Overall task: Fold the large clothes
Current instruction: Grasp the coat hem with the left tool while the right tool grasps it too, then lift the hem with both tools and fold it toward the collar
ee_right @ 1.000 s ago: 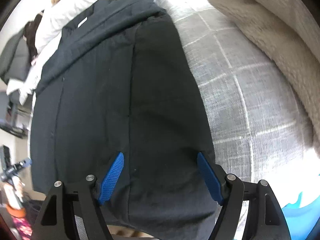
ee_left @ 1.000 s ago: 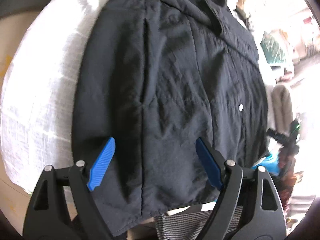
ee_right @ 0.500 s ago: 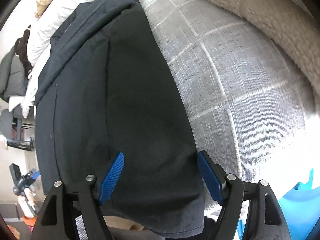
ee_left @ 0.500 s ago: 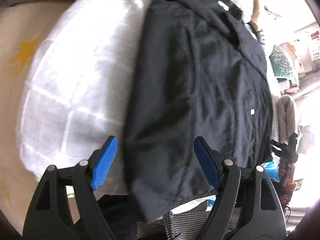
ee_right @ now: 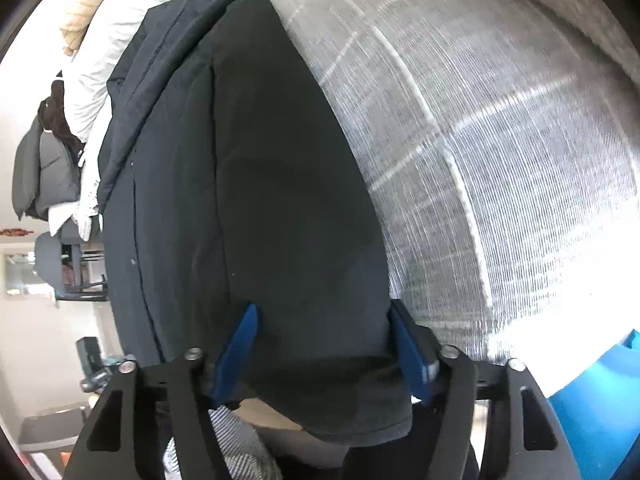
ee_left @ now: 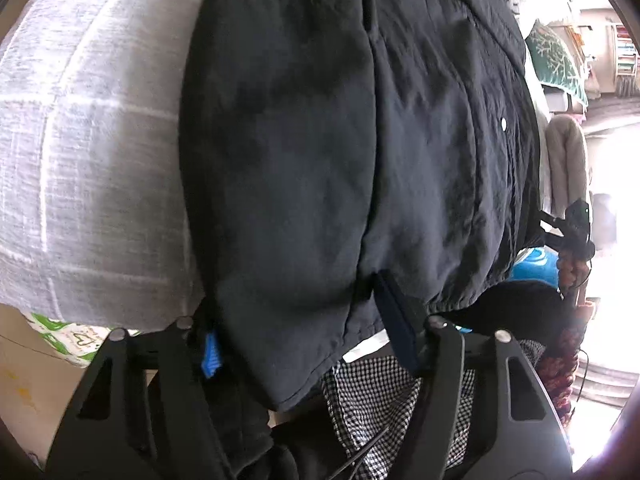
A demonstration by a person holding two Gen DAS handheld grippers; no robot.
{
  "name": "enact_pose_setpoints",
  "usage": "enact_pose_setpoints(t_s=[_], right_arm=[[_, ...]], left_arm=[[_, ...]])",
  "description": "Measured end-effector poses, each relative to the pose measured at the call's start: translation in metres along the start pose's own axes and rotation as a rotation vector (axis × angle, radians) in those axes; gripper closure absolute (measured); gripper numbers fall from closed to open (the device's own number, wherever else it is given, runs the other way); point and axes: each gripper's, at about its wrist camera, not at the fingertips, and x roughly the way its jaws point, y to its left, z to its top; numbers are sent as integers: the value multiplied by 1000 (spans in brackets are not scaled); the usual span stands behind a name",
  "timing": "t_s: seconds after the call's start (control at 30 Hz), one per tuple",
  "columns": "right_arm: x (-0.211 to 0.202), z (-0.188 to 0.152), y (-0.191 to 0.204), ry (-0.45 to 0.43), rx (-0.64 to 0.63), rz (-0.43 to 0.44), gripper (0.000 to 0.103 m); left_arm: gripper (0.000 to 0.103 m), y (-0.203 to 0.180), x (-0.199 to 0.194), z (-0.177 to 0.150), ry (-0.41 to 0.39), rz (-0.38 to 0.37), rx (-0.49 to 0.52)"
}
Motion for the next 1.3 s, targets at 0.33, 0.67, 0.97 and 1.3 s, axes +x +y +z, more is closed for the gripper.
enact_pose_setpoints(t_s=[0.33, 0.67, 0.97, 1.3], right_arm=[[-1, -14, 10, 58, -58, 75, 76], [-28, -25, 65, -110, -263, 46, 96], [-52, -14, 116, -292, -310, 88, 96], [-94, 20, 156, -514, -305, 119, 96]], left_arm=[[80, -5, -4, -9, -35, -35, -29], [94, -35, -40, -12, -205, -53, -25], [95, -85, -108, 5, -449, -78, 72], [96, -123, -154, 61, -652, 21, 69]])
